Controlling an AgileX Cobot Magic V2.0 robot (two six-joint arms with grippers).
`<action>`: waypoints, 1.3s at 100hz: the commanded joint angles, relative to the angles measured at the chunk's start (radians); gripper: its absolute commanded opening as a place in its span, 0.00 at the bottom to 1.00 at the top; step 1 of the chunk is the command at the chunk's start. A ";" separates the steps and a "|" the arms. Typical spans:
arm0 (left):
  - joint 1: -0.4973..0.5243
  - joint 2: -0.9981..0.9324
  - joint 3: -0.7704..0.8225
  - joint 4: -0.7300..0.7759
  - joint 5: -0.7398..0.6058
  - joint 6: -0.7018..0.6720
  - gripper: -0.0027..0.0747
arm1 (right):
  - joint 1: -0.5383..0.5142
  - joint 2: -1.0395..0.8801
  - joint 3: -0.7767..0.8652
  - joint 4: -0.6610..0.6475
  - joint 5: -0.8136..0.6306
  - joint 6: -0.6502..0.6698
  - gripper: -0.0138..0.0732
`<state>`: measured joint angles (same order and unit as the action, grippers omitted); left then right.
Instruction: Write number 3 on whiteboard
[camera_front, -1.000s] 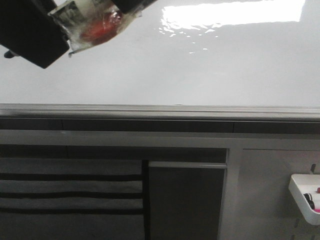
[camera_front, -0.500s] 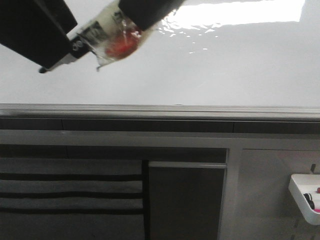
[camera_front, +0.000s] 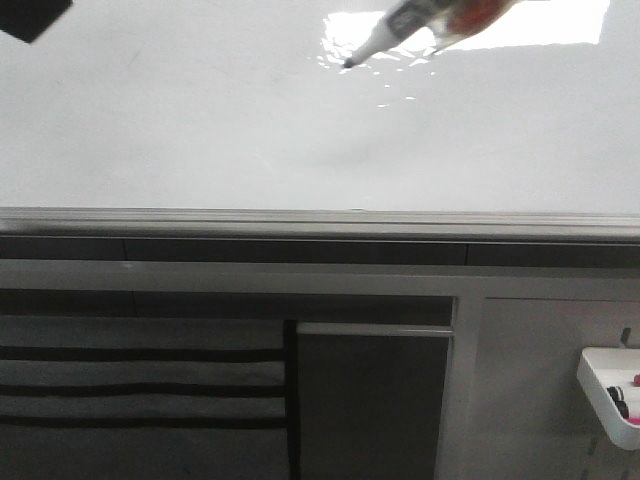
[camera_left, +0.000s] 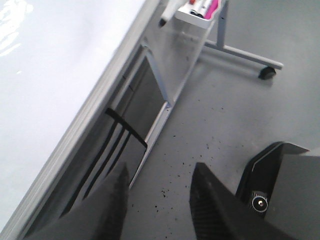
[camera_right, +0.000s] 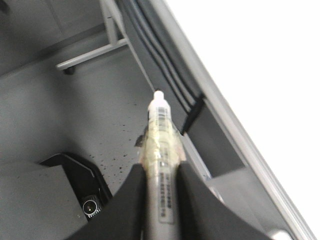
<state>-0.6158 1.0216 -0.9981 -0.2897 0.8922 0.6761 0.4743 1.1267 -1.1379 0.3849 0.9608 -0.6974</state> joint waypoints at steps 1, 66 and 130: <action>0.055 -0.053 -0.022 -0.018 -0.045 -0.049 0.33 | -0.064 -0.059 -0.006 0.010 -0.028 0.014 0.20; 0.161 -0.155 0.068 -0.042 -0.108 -0.053 0.18 | -0.124 -0.137 0.112 0.165 -0.140 0.031 0.09; 0.161 -0.155 0.068 -0.042 -0.114 -0.053 0.18 | -0.102 0.206 -0.218 0.041 -0.110 0.253 0.09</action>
<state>-0.4581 0.8750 -0.9036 -0.3016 0.8381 0.6371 0.3636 1.3292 -1.3195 0.4165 0.9050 -0.4483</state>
